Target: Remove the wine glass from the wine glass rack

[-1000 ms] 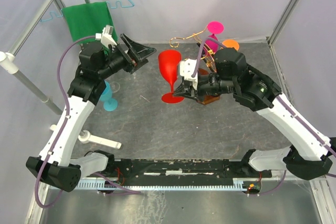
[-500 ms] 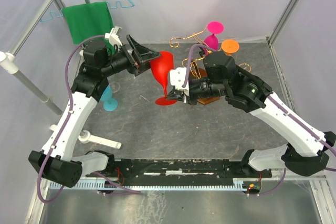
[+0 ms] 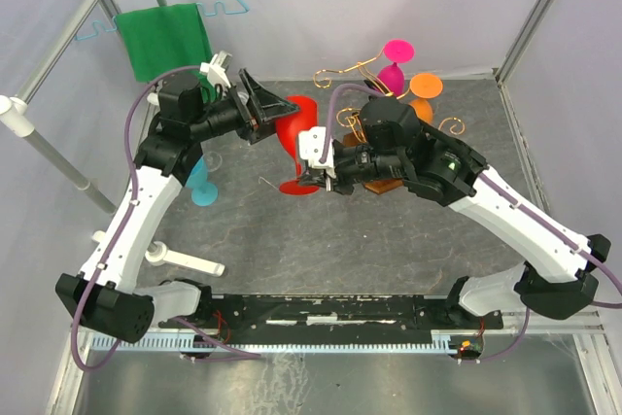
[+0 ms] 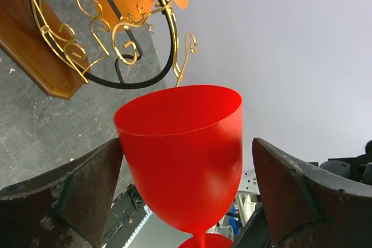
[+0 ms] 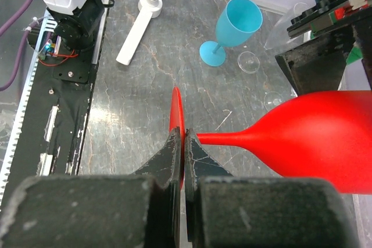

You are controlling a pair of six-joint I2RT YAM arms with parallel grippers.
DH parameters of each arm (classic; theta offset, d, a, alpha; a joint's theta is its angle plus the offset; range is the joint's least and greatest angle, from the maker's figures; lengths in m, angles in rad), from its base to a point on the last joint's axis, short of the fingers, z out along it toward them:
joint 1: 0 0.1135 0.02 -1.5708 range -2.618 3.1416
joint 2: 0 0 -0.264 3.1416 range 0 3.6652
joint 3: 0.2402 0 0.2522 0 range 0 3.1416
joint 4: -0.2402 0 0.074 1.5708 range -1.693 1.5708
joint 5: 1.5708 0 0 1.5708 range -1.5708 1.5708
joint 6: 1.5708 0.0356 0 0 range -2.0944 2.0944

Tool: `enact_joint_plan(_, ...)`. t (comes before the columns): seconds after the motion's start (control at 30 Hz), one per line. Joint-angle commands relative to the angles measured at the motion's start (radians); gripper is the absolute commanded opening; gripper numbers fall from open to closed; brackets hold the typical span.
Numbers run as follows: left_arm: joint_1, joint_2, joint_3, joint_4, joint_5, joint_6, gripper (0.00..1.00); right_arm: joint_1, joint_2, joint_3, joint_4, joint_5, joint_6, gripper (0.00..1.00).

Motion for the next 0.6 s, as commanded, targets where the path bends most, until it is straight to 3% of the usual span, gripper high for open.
enact_joint_plan(0.0, -0.006, 0.002, 0.046, -0.032, 0.09, 0.076, 0.98, 0.017, 0.009, 0.05, 0.078, 0.0, -0.01, 0.01)
enact_joint_plan(0.33, -0.007, 0.016, 0.031, -0.032, 0.131, 0.092, 0.99, 0.036, 0.023, 0.07, 0.068, 0.004, -0.013, 0.01)
enact_joint_plan(0.57, -0.006, 0.004, 0.046, -0.08, 0.075, 0.126, 0.95, 0.04, 0.017, 0.062, 0.055, 0.024, -0.014, 0.01)
